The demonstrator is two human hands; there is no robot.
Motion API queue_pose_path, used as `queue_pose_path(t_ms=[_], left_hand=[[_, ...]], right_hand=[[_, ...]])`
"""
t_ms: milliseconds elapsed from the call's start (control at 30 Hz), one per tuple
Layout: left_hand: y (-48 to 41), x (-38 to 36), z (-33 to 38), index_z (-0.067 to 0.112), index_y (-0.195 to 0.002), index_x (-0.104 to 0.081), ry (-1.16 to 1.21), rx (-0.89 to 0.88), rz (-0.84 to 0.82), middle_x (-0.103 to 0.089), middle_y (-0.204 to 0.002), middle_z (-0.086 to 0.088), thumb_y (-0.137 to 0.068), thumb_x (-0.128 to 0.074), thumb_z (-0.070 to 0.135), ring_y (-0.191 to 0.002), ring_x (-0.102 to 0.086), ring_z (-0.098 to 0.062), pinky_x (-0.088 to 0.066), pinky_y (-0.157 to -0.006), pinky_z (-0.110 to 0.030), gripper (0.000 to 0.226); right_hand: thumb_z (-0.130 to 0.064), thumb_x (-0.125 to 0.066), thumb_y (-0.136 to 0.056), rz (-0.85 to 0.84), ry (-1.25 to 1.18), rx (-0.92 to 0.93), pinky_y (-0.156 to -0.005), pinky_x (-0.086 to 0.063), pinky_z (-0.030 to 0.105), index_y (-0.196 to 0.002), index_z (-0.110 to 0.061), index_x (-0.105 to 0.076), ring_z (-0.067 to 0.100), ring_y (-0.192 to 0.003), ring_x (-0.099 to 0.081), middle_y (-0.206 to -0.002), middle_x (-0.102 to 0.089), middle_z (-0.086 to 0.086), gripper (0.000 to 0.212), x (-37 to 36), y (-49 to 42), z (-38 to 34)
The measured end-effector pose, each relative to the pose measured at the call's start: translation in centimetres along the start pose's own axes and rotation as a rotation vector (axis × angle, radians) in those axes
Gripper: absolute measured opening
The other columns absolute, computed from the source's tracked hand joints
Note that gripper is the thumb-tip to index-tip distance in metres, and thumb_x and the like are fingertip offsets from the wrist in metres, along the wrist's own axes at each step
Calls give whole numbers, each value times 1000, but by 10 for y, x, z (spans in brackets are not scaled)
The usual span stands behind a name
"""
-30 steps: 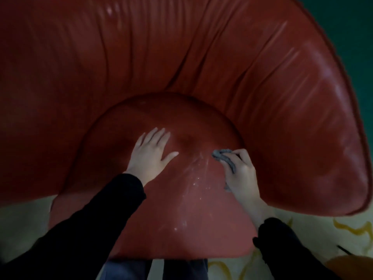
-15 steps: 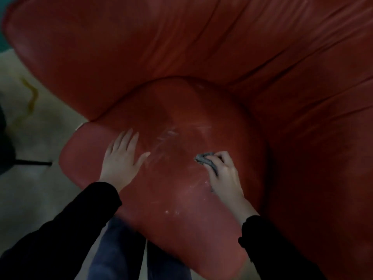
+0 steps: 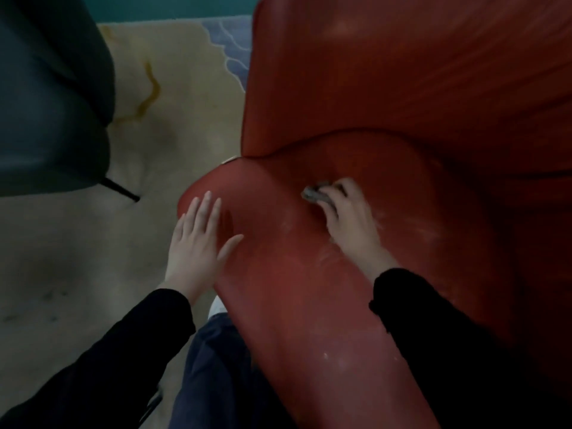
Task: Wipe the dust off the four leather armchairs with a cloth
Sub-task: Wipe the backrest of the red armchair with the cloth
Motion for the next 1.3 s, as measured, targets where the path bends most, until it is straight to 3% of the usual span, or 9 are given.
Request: queue_pose_path(t_ms=[167, 300, 567, 667, 833, 933, 1067, 1167, 1300], left_hand=[[-12, -29, -16, 14, -155, -21, 21, -27, 76, -15, -162, -5, -92, -21, 65, -149, -10, -23, -16, -119, -41, 81], [-12, -43, -19, 16, -156, -13, 33, -36, 130, -8, -163, -2, -96, -21, 62, -150, -2, -20, -6, -120, -38, 76], [-13, -45, -19, 16, -156, -13, 42, -40, 138, -9, -163, -4, -96, -22, 61, -150, -2, -21, -4, -120, -38, 75], [-13, -45, -18, 16, -155, -14, 43, -35, 140, -9, -163, -4, -96, -23, 61, -150, -2, -21, 0, -120, -35, 75], [-14, -45, -19, 16, -156, -15, 51, -35, 169, -8, -163, -3, -97, -24, 60, -150, -1, -20, 3, -120, -33, 74], [-14, -45, -19, 16, -155, -16, 65, -37, 188, -10, -163, -4, -97, -25, 59, -150, -2, -21, 3, -121, -34, 73], [-15, -46, -19, 17, -155, -17, 72, -47, 191, -10, -163, -3, -97, -26, 58, -150, -3, -20, 3, -121, -34, 72], [-14, -45, -20, 16, -155, -17, 70, -51, 190, -9, -163, -3, -97, -26, 56, -150, -2, -20, 4, -121, -32, 71], [-13, -42, -17, 15, -155, -19, 74, -37, 205, -12, -163, -5, -98, -27, 55, -150, -3, -21, 4, -121, -32, 70]], right_hand=[[-6, -60, -88, 15, 70, 111, -83, -49, 43, -108, -3, -65, 30, -93, -54, -101, -54, 14, 20, -44, -50, -4], [-9, -55, -90, 65, 95, 162, -82, -48, 44, -103, -1, -65, 33, -92, -55, -100, -57, 16, 18, -63, -29, -21], [-1, -62, -89, -300, -11, 591, -77, -47, 38, -105, 0, -65, 28, -86, -54, -102, -58, 15, 17, -64, 64, -51], [-13, -52, -94, -162, -27, 460, -84, -44, 35, -105, -2, -65, 29, -92, -54, -101, -56, 17, 20, -50, 5, -34], [-13, -56, -91, 41, 75, 85, -82, -44, 30, -108, -4, -67, 29, -93, -59, -105, -57, 15, 22, -53, -91, 14], [-12, -56, -88, 60, 59, 133, -82, -45, 36, -102, -5, -67, 34, -92, -59, -102, -59, 16, 19, -72, -93, -12], [-7, -59, -90, -97, -66, 411, -84, -44, 38, -100, -2, -66, 33, -89, -57, -99, -59, 16, 14, -88, -29, -63], [0, -64, -86, -280, -61, 595, -84, -47, 41, -105, -2, -65, 32, -87, -55, -106, -57, 13, 20, -85, 49, -67], [-2, -64, -85, -478, -41, 749, -76, -47, 34, -109, -10, -64, 21, -87, -53, -107, -57, 5, 25, -78, 98, -61]])
Point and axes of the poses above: each hand's wrist, its own y-axis away from the middle knuckle, its own x-axis out of the back of the hand, z = x × y, the point moved 7 cm from there along -y, towards the middle knuckle
